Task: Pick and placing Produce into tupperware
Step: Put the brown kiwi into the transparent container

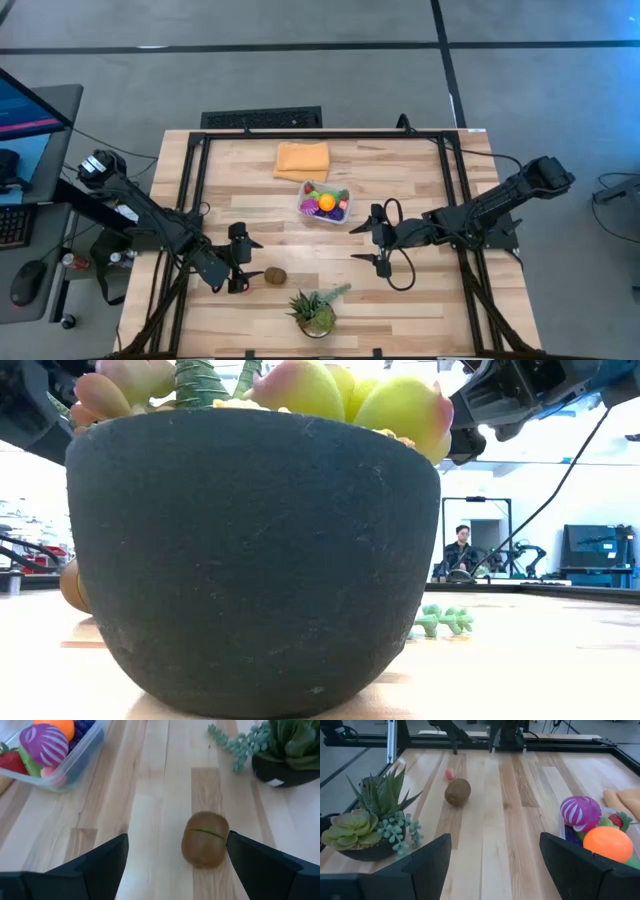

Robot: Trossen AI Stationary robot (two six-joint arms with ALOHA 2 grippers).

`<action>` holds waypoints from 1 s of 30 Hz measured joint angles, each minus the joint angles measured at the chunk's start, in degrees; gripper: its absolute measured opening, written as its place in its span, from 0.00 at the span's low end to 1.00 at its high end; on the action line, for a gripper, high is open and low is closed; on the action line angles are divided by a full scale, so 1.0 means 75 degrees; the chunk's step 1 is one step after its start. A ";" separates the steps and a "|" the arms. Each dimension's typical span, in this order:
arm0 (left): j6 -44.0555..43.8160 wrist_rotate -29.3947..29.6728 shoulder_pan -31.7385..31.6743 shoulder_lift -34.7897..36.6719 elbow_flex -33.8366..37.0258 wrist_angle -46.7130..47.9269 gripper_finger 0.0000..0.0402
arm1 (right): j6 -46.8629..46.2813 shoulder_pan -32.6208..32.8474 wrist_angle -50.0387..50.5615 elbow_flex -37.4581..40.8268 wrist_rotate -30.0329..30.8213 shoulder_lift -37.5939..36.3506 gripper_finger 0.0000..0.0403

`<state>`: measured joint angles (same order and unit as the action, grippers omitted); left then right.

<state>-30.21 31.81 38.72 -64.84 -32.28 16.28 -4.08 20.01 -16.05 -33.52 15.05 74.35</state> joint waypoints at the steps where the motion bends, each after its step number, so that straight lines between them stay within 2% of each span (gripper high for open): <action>1: 0.0005 0.0001 0.0000 0.0000 0.0038 -0.0093 0.81 | 0.0000 -0.0011 0.0000 0.0000 0.0001 0.0000 0.74; 5: 0.0037 0.0010 -0.0010 0.0000 0.0240 -0.0320 0.81 | -0.0056 -0.0126 0.0012 0.0000 0.0002 0.0000 0.74; 15: 0.0992 -0.0178 -0.0020 -0.0053 0.0699 -0.1891 0.81 | -0.0058 -0.0253 0.0114 0.0000 -0.0003 0.0000 0.74; 20: 0.1072 -0.0223 -0.0096 -0.0596 0.0718 -0.2234 0.81 | -0.0058 -0.0230 0.0114 0.0000 -0.0019 0.0000 0.74; 30: 0.1154 -0.1101 -0.0566 -0.1958 0.0718 -0.3341 0.81 | -0.0061 -0.0230 0.0102 0.0000 -0.0026 0.0000 0.74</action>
<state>-21.56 23.55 34.48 -79.52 -26.89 -8.78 -4.54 18.28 -15.29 -33.52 14.85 74.35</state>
